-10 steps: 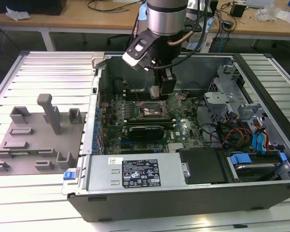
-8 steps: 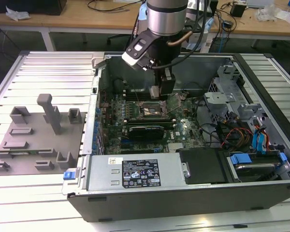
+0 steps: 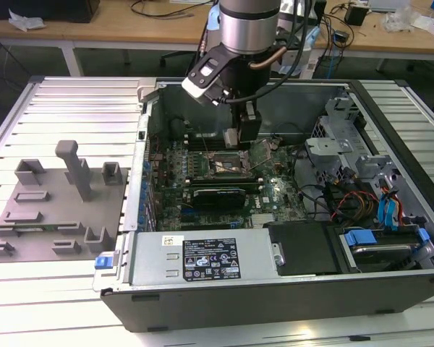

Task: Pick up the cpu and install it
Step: 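Place the cpu into insertion slot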

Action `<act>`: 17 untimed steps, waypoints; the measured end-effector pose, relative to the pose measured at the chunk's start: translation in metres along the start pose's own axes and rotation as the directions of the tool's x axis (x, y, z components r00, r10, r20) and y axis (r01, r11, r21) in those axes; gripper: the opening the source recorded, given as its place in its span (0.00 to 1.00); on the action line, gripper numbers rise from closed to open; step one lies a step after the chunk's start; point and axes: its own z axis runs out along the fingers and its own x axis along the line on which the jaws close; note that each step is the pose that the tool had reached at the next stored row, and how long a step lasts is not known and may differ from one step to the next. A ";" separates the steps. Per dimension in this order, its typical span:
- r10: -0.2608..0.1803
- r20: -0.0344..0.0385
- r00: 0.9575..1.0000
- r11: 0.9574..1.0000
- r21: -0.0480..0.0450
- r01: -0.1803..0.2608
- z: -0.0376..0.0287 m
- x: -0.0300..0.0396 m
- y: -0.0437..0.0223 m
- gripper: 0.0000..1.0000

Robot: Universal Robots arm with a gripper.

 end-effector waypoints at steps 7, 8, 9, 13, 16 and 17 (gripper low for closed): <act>0.002 0.000 1.000 1.000 0.000 -0.002 0.0137 0.0065 -0.0010 0.55; 0.002 0.000 1.000 1.000 0.000 -0.002 0.0163 0.0073 -0.0013 0.55; 0.003 0.000 1.000 1.000 0.000 -0.003 0.0177 0.0077 -0.0014 0.55; 0.005 0.000 1.000 1.000 0.000 -0.005 0.0259 0.0100 -0.0019 0.55; 0.006 0.000 1.000 1.000 0.000 -0.006 0.0311 0.0109 -0.0023 0.55; 0.006 0.000 1.000 1.000 0.000 -0.006 0.0327 0.0111 -0.0024 0.55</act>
